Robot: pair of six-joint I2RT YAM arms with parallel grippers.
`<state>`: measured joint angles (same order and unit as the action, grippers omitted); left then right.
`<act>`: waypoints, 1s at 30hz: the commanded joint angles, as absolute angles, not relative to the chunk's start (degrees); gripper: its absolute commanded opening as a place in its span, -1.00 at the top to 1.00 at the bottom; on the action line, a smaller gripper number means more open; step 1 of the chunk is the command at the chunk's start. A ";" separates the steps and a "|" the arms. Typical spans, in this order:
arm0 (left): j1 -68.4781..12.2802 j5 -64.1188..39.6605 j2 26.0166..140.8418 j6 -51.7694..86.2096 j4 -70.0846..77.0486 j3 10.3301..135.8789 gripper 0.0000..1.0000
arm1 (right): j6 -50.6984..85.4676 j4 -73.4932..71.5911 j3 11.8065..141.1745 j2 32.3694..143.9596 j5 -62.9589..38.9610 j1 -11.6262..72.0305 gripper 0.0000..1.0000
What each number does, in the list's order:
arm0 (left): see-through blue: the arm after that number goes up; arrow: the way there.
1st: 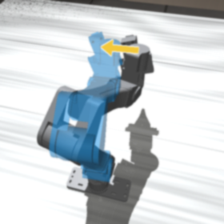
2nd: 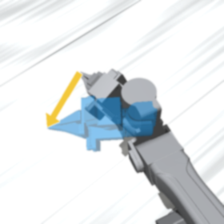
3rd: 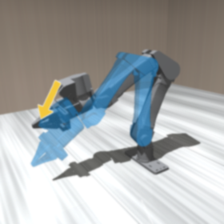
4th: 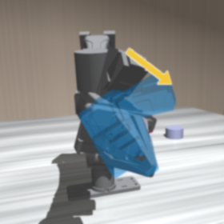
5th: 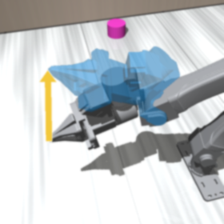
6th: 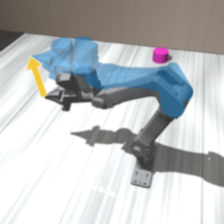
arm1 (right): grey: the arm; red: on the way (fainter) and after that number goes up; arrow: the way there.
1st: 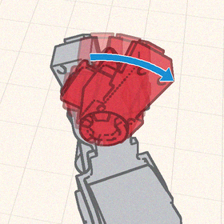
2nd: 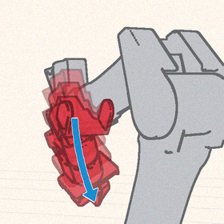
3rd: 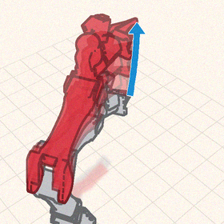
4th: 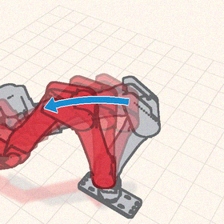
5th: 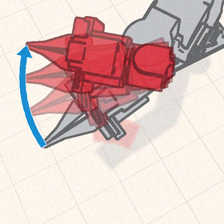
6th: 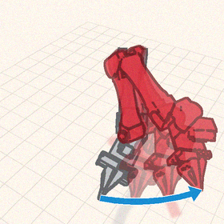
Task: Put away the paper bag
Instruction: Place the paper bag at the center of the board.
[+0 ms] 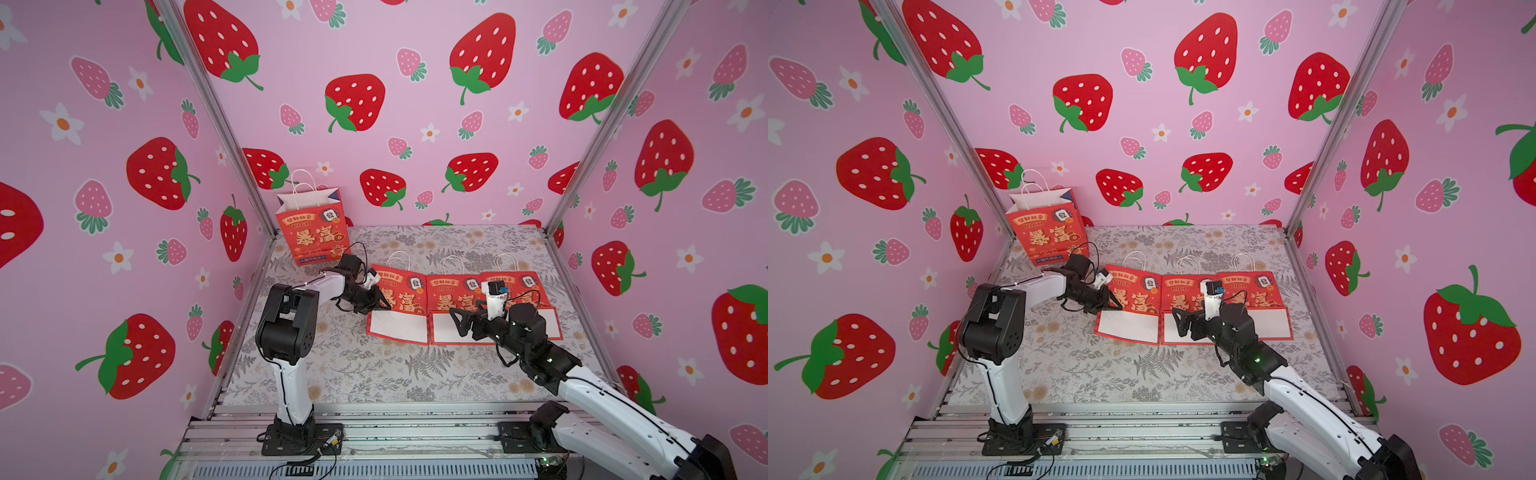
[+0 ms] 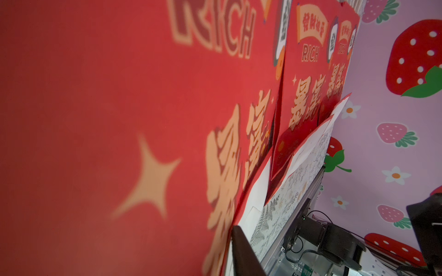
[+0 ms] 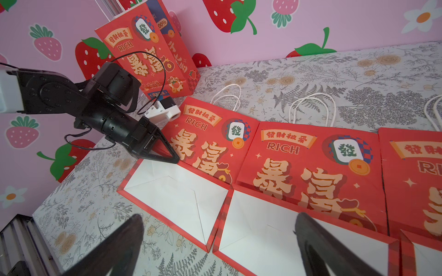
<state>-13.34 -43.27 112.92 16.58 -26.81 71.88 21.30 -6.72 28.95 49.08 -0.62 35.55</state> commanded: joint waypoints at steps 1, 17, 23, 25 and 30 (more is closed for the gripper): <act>-13.18 -43.20 111.08 18.42 -24.61 70.29 0.22 | 20.74 -8.37 28.30 48.67 -1.06 35.32 -0.99; -14.14 -43.52 111.14 20.68 -21.88 68.94 -0.05 | 20.85 -8.66 28.20 48.97 -1.32 35.24 -0.99; -15.02 -43.68 111.42 22.06 -20.23 68.56 -0.17 | 20.83 -8.61 28.30 49.05 -1.26 35.24 -0.99; -15.29 -43.64 111.70 22.25 -20.03 68.55 -0.21 | 20.83 -8.61 28.27 48.96 -1.26 35.24 -0.99; -15.47 -43.37 111.76 22.29 -20.30 68.91 -0.26 | 20.83 -8.61 28.11 48.84 -1.25 35.23 -0.99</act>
